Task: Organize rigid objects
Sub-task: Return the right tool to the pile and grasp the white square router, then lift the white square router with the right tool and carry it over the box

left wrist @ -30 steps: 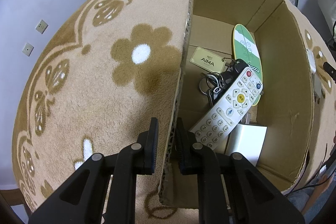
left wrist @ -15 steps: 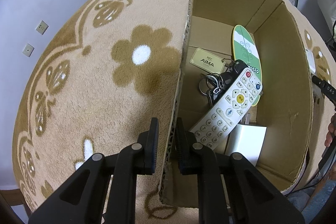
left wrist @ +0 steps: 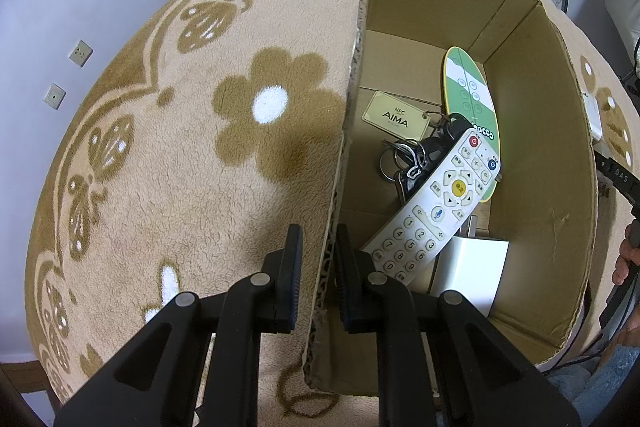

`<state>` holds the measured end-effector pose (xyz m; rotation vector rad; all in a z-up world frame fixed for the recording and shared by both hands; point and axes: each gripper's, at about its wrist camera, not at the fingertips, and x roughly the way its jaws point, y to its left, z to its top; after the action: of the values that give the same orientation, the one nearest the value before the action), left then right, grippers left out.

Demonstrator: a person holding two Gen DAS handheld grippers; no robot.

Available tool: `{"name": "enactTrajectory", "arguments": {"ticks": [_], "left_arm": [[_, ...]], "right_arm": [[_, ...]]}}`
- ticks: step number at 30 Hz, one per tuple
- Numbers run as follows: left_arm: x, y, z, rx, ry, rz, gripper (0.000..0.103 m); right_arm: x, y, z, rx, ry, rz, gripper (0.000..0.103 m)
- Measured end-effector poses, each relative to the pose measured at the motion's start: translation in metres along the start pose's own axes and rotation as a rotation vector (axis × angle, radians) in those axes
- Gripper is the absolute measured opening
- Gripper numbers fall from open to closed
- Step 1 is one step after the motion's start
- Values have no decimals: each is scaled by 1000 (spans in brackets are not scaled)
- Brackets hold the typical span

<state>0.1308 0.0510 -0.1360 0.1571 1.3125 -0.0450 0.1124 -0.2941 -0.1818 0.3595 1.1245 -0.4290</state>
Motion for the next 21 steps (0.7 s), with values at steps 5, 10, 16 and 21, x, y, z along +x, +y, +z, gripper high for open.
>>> {"name": "enactTrajectory", "arguments": {"ticks": [5, 10, 16, 21], "left_arm": [[-1, 0, -1, -11, 1, -13, 14], [0, 0, -2, -5, -2, -9, 13], [0, 0, -2, -5, -1, -8, 14], [0, 0, -2, 1, -2, -3, 14]], "right_arm": [[-11, -5, -3, 27, -16, 6, 48], [-37, 1, 7, 14, -77, 25, 48], [-74, 13, 20, -20, -163, 56, 48], [-99, 28, 28, -51, -213, 92, 48]]}}
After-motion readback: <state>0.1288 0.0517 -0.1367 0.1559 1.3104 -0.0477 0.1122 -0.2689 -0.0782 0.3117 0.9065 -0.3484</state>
